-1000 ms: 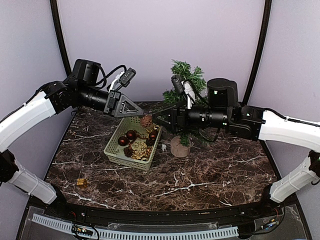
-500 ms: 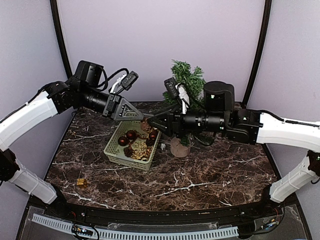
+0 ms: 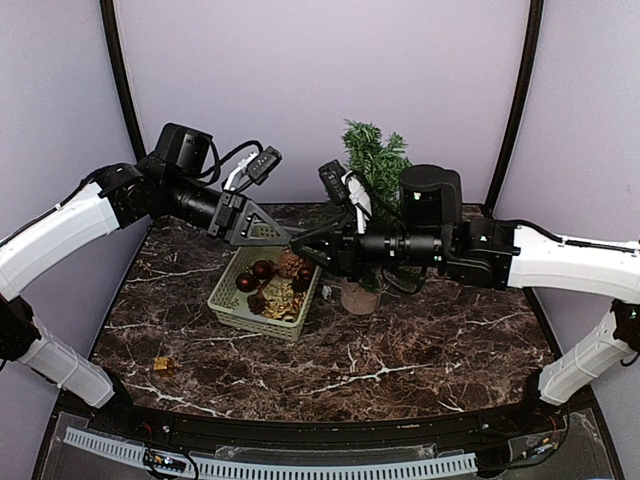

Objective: Decorate the small christmas tree
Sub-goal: Pass from the left arm to the right

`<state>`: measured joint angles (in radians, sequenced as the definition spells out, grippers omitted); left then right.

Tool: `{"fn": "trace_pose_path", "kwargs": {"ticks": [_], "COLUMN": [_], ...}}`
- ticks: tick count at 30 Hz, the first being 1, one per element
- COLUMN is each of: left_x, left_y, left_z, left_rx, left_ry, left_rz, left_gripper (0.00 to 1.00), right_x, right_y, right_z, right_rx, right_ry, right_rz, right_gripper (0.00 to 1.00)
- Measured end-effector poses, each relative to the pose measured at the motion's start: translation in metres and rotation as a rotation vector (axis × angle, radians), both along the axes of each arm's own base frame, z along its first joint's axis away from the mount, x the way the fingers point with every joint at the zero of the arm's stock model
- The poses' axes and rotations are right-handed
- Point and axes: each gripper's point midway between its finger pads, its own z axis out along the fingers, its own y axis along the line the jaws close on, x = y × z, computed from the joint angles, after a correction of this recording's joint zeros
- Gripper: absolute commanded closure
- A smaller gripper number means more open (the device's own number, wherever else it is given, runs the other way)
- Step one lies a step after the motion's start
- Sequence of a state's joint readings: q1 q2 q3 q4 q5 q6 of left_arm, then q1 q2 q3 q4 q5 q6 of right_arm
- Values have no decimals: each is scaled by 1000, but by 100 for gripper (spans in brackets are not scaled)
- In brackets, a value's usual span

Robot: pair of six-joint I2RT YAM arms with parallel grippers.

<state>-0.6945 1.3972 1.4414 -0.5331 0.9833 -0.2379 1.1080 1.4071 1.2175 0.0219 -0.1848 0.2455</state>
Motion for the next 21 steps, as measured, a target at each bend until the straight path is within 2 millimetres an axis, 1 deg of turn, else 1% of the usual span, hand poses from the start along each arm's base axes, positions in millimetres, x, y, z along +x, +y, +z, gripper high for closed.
{"fn": "trace_pose_path", "kwargs": {"ticks": [5,11,21], "left_x": [0,-1,-2], "left_y": [-1,-1,0], "left_z": [-1,-2,-3], "left_rx": [0,2,10], "left_ry": [-1,-3,9], "left_rz": [-4,-7,-10], "left_gripper": [100,100,100], "right_x": [0,-1,-6], "right_y": [1,1,6], "right_z": [-2,-2,-7], "right_rx": [-6,-6,-15], "right_ry": [-2,-1,1], "right_rz": [4,9,40], "right_gripper": [80,81,85]}}
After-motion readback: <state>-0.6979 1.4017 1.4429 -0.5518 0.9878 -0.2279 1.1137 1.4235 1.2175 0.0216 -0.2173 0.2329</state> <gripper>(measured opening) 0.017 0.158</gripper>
